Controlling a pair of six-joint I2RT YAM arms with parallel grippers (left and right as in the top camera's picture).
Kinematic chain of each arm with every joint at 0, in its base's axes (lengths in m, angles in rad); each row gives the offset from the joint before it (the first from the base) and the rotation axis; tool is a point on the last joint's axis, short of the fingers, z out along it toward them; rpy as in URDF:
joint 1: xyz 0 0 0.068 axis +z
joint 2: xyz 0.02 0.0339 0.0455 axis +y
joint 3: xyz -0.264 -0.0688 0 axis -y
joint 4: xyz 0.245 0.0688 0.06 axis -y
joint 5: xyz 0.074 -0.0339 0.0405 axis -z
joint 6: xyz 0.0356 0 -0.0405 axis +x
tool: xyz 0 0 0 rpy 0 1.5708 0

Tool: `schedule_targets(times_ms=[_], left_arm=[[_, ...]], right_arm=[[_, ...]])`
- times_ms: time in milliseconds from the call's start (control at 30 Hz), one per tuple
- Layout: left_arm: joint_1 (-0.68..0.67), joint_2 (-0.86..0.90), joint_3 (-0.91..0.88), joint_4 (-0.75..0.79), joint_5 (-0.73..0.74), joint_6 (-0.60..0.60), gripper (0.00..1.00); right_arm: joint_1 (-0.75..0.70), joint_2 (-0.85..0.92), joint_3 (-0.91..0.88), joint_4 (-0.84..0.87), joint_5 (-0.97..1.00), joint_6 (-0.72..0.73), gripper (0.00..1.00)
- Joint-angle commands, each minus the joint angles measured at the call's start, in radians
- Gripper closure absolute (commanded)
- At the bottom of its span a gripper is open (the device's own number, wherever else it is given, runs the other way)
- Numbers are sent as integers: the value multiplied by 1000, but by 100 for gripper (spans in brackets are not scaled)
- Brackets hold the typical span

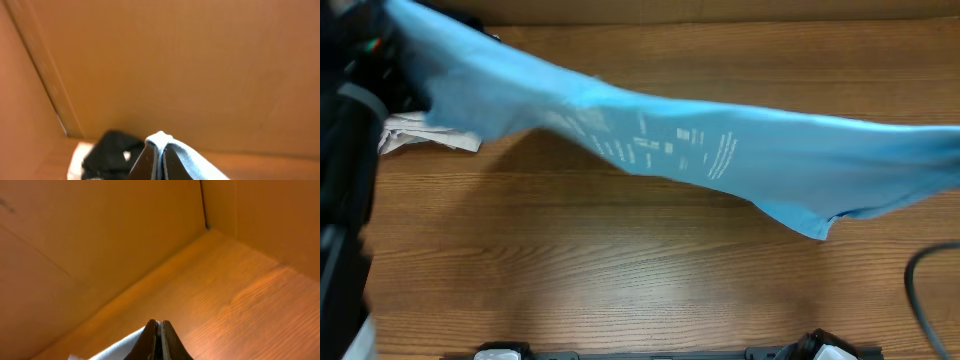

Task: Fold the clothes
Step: 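Lift the T-shirt with both grippers and lay it flat, spread out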

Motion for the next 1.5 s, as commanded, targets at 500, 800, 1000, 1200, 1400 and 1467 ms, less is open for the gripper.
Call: schedule_targets(times_ms=[500,800,1000,1200,1400,1467], left_arm=[[8,-142,173,-91,-158,22,96],[8,91,173,-101,-169,35,96],[8,343,173,-17,-152,41,96],[8,590,173,177,-69,41,96],[-2,804,173,410,61,41,96],[-7,856,173,458,98,41,96]], right_arm=[[132,-2,583,-216,187,-5,96],[170,130,308,-164,195,-35,96],[170,337,143,-51,123,-56,96],[170,614,91,154,21,-59,96],[183,844,91,362,-47,-59,96],[195,906,91,402,-47,-63,96]])
